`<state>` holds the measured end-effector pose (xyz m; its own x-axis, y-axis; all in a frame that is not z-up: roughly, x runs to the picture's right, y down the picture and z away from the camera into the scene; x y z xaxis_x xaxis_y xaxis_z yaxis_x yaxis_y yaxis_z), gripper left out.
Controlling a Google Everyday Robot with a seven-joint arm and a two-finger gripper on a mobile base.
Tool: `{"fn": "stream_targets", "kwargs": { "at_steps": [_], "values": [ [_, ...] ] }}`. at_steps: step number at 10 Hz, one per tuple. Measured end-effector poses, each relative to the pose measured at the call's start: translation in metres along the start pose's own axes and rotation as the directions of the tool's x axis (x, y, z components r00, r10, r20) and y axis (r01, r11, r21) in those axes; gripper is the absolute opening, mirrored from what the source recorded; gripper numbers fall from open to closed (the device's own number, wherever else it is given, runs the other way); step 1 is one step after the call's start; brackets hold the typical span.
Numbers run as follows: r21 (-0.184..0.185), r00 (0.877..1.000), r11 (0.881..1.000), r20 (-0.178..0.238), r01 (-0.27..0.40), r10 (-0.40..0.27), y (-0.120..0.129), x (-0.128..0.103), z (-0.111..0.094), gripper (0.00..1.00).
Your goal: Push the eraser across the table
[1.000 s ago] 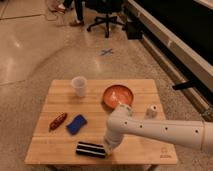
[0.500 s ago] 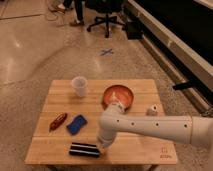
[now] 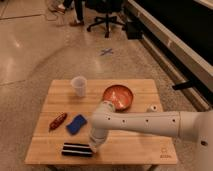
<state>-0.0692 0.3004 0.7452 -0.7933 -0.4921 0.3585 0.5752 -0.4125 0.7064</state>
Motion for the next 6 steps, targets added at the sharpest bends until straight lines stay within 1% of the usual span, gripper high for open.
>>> {"fn": "stream_targets", "kwargs": {
  "at_steps": [3,6],
  "values": [
    [0.012,0.998,0.998,0.005,0.058,-0.059,-0.02,0.019,0.005,0.0],
    [0.021,0.993,0.993,0.009,0.116,-0.117,-0.04,0.038,0.01,0.0]
  ]
}}
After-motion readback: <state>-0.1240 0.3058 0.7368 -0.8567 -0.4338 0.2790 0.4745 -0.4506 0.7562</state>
